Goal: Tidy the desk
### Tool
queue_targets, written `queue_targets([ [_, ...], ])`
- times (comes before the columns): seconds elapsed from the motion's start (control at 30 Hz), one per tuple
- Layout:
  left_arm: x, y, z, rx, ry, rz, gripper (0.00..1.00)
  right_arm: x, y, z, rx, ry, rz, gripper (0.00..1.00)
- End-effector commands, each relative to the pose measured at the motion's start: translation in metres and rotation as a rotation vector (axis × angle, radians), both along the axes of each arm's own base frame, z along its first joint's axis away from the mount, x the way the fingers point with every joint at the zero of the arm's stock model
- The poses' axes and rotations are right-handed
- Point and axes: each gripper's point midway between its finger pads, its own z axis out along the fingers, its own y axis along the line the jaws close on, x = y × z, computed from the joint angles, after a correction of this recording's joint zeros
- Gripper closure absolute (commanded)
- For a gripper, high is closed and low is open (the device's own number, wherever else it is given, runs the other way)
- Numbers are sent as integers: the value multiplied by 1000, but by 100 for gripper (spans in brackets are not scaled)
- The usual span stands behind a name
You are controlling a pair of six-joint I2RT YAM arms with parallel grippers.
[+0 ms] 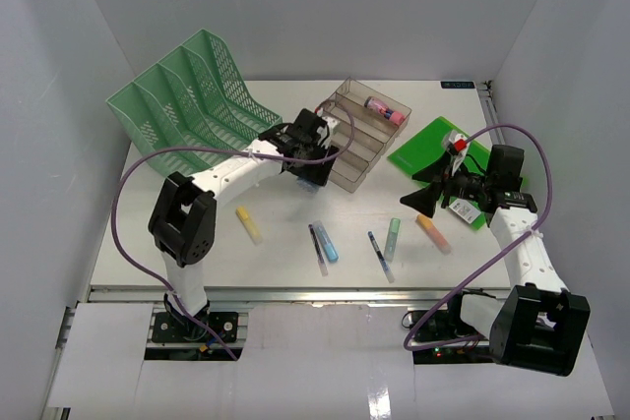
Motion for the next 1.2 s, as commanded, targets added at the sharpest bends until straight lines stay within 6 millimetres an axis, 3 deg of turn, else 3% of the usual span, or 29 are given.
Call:
queue_targets([
  [0.0, 28, -58, 110, -242, -202, -127, 94, -1, -1, 13, 16, -48, 10, 6],
  [0.1, 55, -90, 143, -316, -276, -178, 97, 1, -5, 14, 9, -52, -13, 6],
  [0.2, 83, -113, 142, -325, -315, -207, 100, 3, -9, 15, 7, -52, -31, 6],
  [0.27, 102, -129, 168, -367, -392, -222, 100, 4, -12, 16, 10, -52, -41, 6],
  [0.47, 141, -154, 167, -418, -546, -230, 100, 5, -14, 17, 21, -46, -45, 6],
  [0.8, 197, -171, 156, -371, -791, -221, 100, 6, -16, 11, 27, -22, -49, 6],
  [1.0, 222, -156, 124, -282, -828, -152, 100, 6, -15, 11, 34, -13, -44, 6],
  [1.17, 240, -146, 112, -246, -874, -121, 100, 7, -16, 9, 34, -7, -46, 6],
])
